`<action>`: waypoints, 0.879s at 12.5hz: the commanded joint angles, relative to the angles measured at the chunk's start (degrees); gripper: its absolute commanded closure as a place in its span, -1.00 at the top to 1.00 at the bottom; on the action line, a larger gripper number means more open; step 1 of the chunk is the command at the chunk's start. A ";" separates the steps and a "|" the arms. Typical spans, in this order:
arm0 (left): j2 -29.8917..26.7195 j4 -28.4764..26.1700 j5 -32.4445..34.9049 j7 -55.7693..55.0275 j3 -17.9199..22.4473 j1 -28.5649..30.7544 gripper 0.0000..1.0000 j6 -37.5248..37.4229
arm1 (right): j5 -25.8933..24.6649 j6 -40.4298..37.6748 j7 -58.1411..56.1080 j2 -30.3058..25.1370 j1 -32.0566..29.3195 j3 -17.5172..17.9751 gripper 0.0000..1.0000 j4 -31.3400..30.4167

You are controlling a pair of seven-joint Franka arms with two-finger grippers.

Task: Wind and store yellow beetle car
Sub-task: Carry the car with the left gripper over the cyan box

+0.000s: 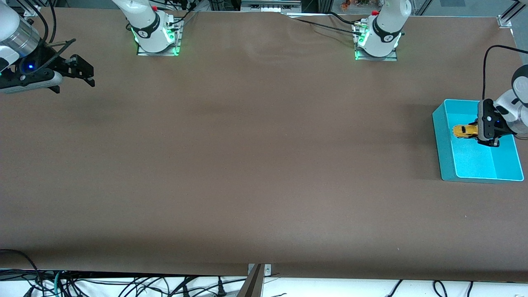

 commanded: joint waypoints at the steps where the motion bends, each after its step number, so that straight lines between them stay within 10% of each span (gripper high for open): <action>1: 5.08 4.92 1.25 2.08 0.40 0.78 -1.00 -1.16 | 0.54 0.13 -0.17 -0.79 0.18 -0.25 1.00 0.05; 11: 13.62 5.54 1.07 4.19 0.40 2.81 -1.00 8.77 | 0.63 0.39 -0.08 -0.70 0.18 -0.33 1.00 -0.04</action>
